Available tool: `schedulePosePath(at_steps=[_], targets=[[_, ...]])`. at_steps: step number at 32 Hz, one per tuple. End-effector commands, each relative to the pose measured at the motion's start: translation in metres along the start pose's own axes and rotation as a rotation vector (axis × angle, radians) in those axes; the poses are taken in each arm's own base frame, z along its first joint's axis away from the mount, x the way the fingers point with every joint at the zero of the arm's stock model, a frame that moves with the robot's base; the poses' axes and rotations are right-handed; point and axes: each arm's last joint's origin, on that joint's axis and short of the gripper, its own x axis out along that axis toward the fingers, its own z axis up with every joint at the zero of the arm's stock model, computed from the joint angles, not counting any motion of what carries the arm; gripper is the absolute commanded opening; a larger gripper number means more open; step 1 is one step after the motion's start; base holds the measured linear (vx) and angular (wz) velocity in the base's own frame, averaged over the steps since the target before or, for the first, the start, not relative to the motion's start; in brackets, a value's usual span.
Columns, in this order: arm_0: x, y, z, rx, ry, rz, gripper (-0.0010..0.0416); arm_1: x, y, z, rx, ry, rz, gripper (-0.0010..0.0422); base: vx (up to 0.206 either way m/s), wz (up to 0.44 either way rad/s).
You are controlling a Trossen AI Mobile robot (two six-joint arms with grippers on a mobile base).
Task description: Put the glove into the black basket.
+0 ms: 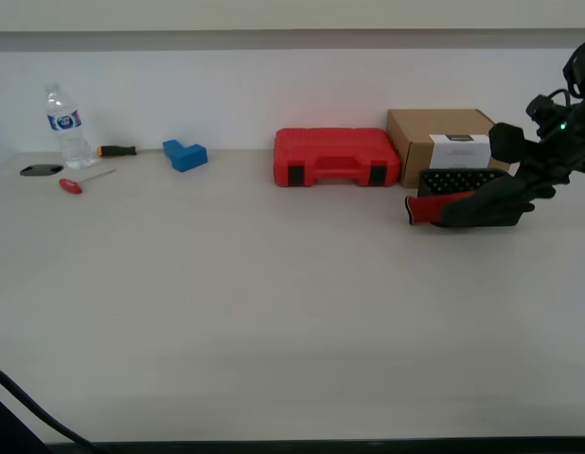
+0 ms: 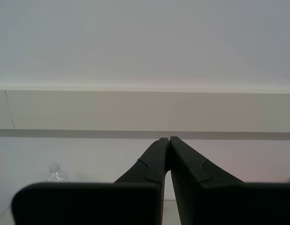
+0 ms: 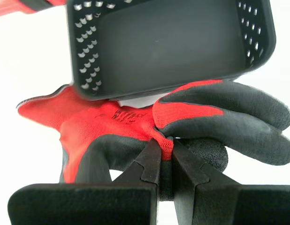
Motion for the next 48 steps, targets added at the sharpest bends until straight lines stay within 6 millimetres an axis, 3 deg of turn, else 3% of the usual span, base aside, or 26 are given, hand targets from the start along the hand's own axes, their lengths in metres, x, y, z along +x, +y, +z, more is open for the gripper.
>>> schedulePosePath(at_steps=[1,8,15,18,21,25,26,33,41,46,48], targets=[[-0.023,0.011,0.01,-0.023,-0.035,0.032,-0.0002,0.0,0.0,0.001,0.0,-0.003,0.0,0.0,0.0,0.0],[-0.063,0.025,0.028,-0.065,-0.165,0.026,-0.0002,0.0,0.0,0.0,0.0,-0.002,0.0,0.0,0.0,0.0],[-0.069,0.031,0.039,-0.076,-0.246,0.09,-0.0002,0.0,0.0,0.0,0.0,-0.001,0.0,0.0,0.0,0.0],[-0.074,0.031,0.055,-0.077,-0.3,0.001,-0.0002,0.0,0.0,0.0,0.0,-0.001,0.0,0.0,0.0,0.0],[-0.067,0.029,0.059,-0.086,-0.297,-0.029,-0.0002,0.0,0.0,0.0,0.0,-0.001,0.0,0.0,0.0,0.0],[-0.024,0.019,0.059,-0.078,-0.213,-0.033,-0.0002,0.0,0.0,0.0,0.0,-0.001,0.0,0.0,0.0,0.0],[-0.005,0.017,0.056,-0.075,-0.173,-0.01,-0.0001,0.0,0.0,0.0,0.0,0.0,0.0,0.0,0.0,0.0],[0.047,0.01,0.05,-0.067,-0.088,0.045,-0.0001,0.0,0.0,0.001,0.0,-0.002,0.0,0.0,0.0,0.0],[0.055,0.008,0.05,-0.045,-0.08,0.074,0.0009,0.0,0.0,0.0,0.0,0.003,0.0,0.0,0.0,0.0],[0.052,0.01,0.057,-0.041,-0.103,0.077,0.0106,0.0,0.0,0.0,0.0,0.003,0.0,0.0,0.0,0.0],[0.052,0.01,0.059,-0.041,-0.109,0.078,0.0125,0.0,0.0,0.0,0.0,0.003,0.0,0.0,0.0,0.0]])
